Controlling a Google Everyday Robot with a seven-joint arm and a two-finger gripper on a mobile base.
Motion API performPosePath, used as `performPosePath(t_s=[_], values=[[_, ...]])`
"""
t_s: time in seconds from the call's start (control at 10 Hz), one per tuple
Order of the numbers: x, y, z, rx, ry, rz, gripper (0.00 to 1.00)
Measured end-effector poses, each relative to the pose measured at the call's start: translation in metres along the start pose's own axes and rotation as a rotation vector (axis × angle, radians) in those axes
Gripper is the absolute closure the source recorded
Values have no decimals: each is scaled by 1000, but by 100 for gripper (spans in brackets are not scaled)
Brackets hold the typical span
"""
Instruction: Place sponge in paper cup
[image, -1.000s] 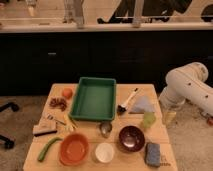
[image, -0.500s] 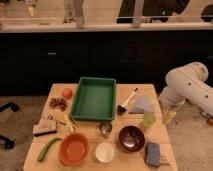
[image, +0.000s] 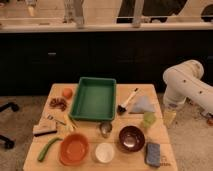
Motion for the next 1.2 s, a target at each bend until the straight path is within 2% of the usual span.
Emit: performPosePath(t_s=[0.2,0.4,0.9,1.0,1.1,1.2], values=[[8,0,2,-21,48,107,20],[9,1,1,-28,60,186,20],[11,0,0,-42,64,216,20],[15,4,-2,-55,67,260,20],[21,9,-7,-63,61,338,20],[31,19,-13,-75,52,454,20]])
